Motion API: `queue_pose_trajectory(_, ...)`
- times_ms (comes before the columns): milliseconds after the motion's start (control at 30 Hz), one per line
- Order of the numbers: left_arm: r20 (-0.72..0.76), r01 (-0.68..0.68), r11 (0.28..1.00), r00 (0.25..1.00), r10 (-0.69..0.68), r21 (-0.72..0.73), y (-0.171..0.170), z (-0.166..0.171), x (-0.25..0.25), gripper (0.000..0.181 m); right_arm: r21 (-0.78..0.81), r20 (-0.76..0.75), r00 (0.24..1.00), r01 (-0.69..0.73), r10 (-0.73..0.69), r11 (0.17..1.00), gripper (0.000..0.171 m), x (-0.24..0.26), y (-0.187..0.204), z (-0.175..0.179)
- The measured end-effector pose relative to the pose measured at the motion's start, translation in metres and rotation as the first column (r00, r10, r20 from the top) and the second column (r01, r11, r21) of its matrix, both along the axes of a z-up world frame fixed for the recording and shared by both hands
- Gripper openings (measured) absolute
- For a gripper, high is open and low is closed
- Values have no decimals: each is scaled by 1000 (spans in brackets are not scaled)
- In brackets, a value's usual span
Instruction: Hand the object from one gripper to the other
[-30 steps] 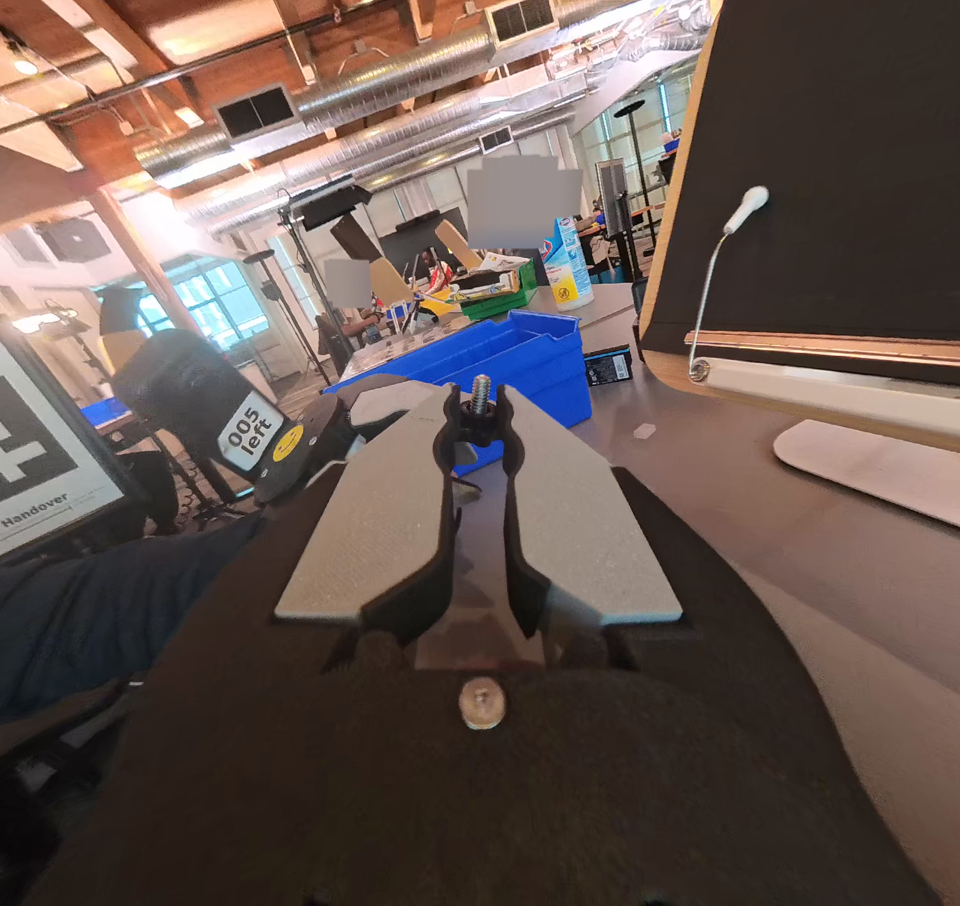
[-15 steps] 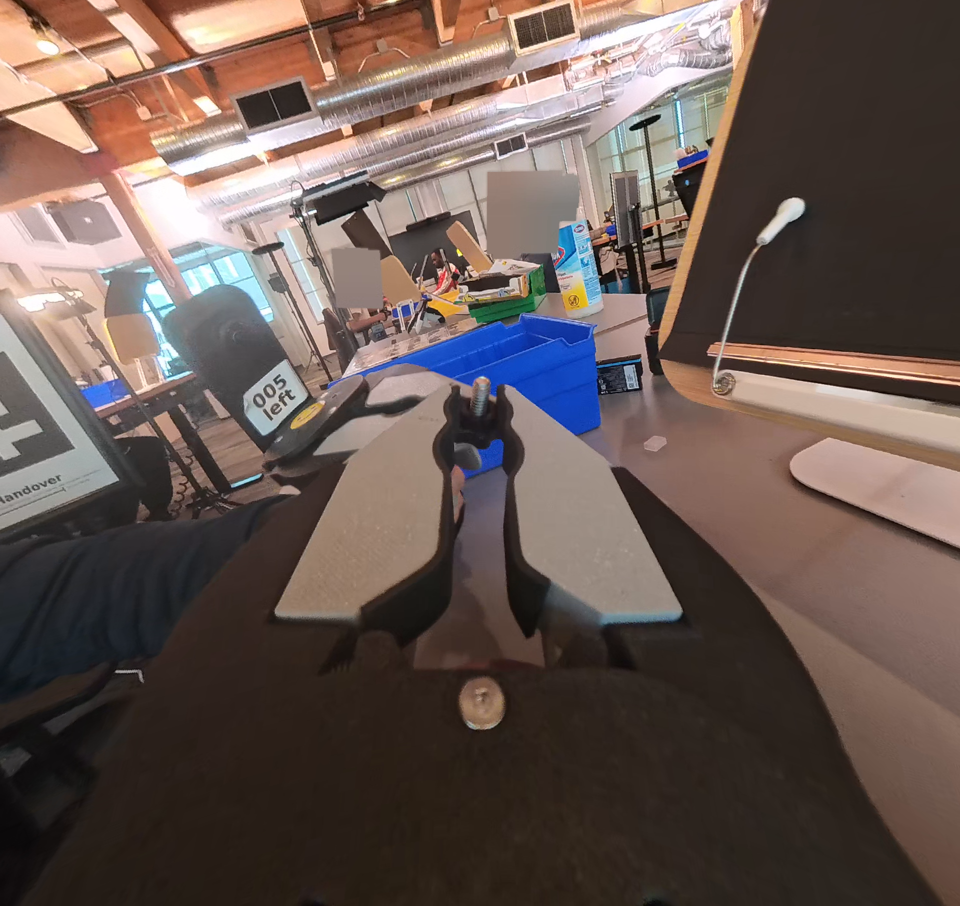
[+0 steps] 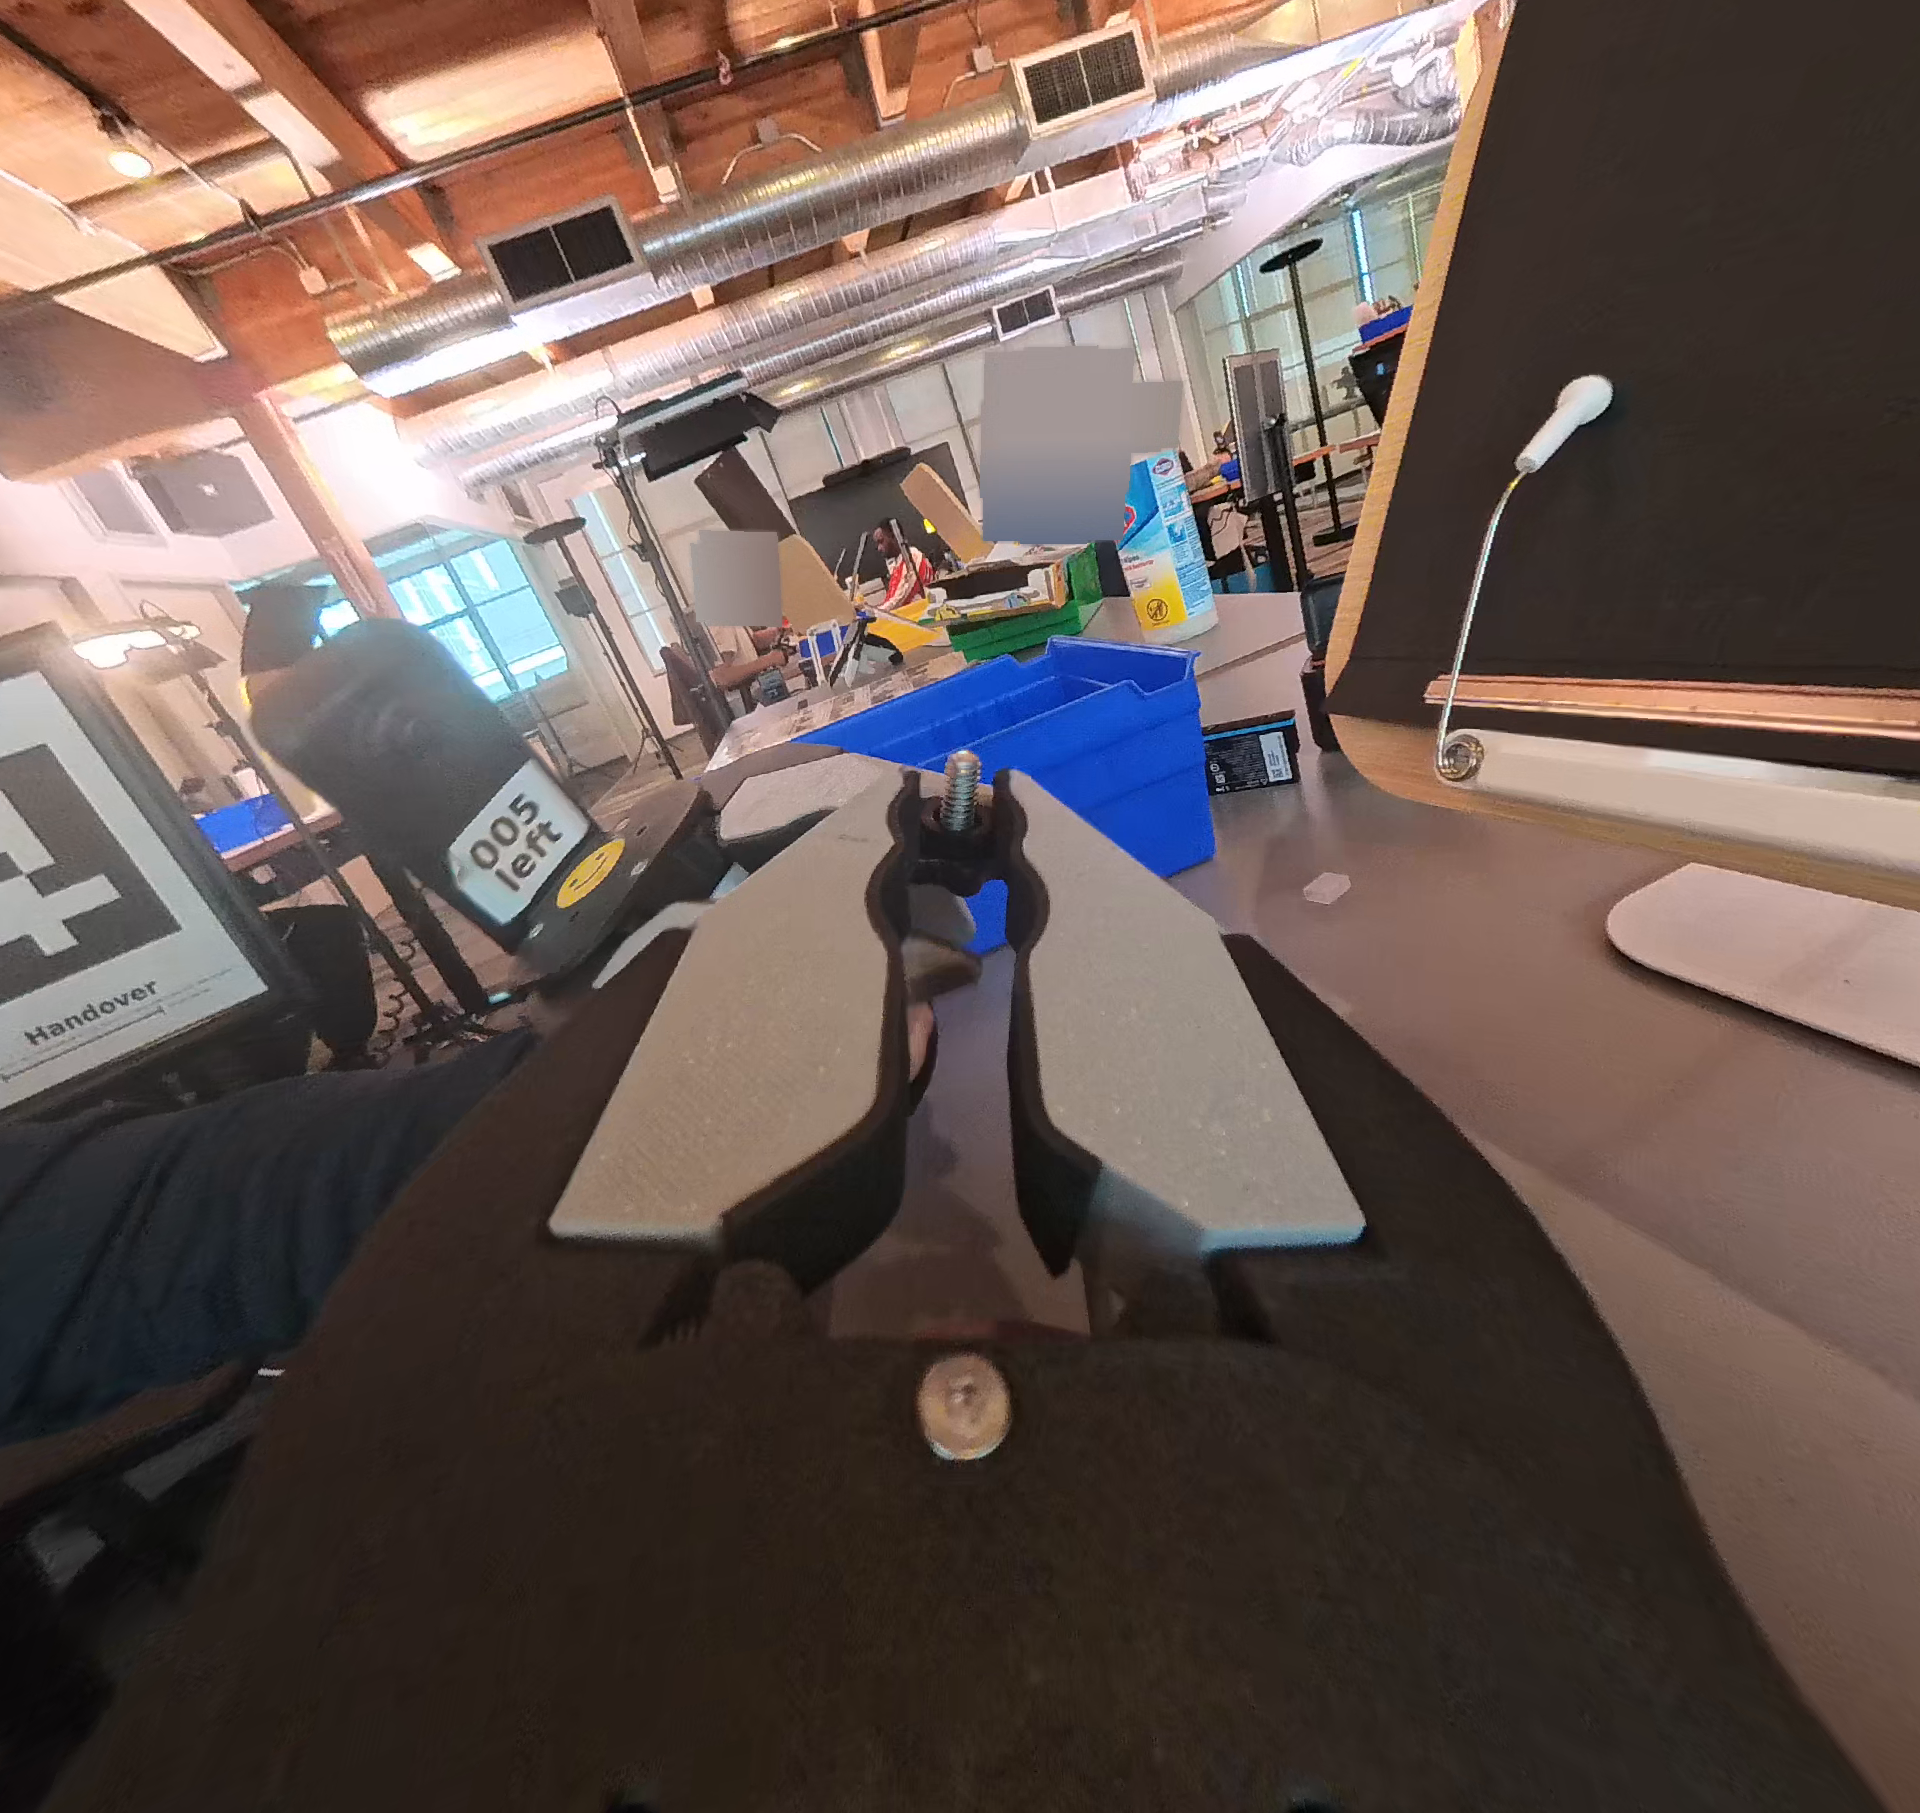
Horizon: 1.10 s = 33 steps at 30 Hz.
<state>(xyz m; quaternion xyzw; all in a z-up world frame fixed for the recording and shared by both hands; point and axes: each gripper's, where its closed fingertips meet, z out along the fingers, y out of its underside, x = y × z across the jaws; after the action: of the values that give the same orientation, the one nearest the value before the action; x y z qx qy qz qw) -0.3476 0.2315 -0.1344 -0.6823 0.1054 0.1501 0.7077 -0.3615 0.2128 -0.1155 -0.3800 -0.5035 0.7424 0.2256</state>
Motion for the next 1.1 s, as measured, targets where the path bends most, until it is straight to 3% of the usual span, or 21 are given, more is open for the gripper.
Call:
queue_pose_trajectory(67,34,1,1000,999,-2,19,-3,3,-4,16,6,-3,1000,-4,4,1000,11,0,-1,0)
queue_pose_trajectory(300,160,37,998,986,-46,54,-7,8,-11,16,-12,-15,1000,22,-22,1000,11,0,4,3)
queue_pose_trajectory(500,151,64,997,986,-70,44,-5,8,-5,33,-67,7,1000,7,-6,998,10,-2,6,1)
queue_pose_trajectory(800,148,60,998,987,-63,23,-4,5,-5,25,-12,-2,1000,9,-10,1000,11,-3,-2,-3)
queue_pose_trajectory(1100,-120,-128,992,985,125,-15,-8,3,-25,20,-84,-9,999,51,-52,995,5,0,24,7)
